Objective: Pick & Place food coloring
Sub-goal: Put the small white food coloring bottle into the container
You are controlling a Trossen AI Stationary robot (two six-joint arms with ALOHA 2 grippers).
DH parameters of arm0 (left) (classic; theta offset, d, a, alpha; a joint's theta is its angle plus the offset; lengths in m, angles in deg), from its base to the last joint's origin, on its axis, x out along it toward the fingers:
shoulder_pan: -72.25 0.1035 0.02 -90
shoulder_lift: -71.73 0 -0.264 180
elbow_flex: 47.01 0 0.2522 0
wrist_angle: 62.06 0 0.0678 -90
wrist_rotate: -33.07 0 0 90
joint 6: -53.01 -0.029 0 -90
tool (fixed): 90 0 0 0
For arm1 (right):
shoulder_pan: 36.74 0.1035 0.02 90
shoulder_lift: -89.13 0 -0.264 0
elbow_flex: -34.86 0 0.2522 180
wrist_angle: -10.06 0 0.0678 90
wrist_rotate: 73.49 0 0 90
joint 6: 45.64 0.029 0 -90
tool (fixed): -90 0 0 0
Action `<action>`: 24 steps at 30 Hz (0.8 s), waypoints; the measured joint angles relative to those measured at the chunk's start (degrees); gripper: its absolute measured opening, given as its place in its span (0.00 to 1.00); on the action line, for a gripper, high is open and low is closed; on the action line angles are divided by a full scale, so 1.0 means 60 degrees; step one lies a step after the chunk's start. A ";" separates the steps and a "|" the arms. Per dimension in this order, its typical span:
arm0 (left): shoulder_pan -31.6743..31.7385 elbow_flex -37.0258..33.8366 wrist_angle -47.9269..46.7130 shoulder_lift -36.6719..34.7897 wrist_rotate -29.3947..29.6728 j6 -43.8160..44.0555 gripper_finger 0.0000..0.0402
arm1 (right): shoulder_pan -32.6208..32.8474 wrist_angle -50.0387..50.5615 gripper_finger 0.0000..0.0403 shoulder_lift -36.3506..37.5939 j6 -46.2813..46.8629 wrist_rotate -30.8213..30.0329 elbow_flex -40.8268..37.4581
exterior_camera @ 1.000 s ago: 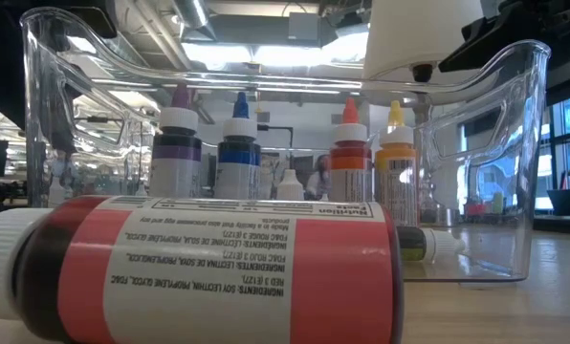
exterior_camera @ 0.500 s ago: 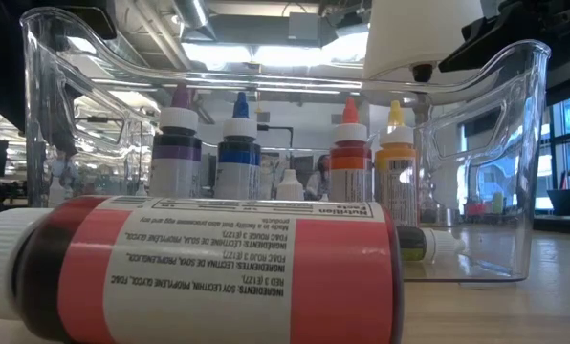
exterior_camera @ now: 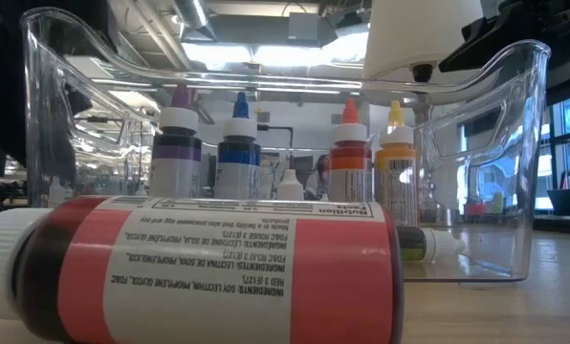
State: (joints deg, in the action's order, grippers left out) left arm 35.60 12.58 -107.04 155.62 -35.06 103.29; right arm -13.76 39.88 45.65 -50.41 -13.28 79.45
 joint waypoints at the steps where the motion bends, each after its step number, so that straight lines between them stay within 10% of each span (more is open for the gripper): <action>1: 0.0000 0.0000 -0.0001 0.0115 -0.0001 0.0004 0.44 | 0.0001 -0.0001 0.26 0.0004 0.0002 -0.0003 0.0000; 24: 0.0000 0.0000 0.0032 0.0760 -0.0140 0.0000 0.26 | 0.0004 -0.0003 0.26 0.0004 0.0003 -0.0003 0.0000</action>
State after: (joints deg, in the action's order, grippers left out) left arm 35.60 12.58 -106.85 160.18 -35.90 103.29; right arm -13.74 39.86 45.67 -50.40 -13.30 79.45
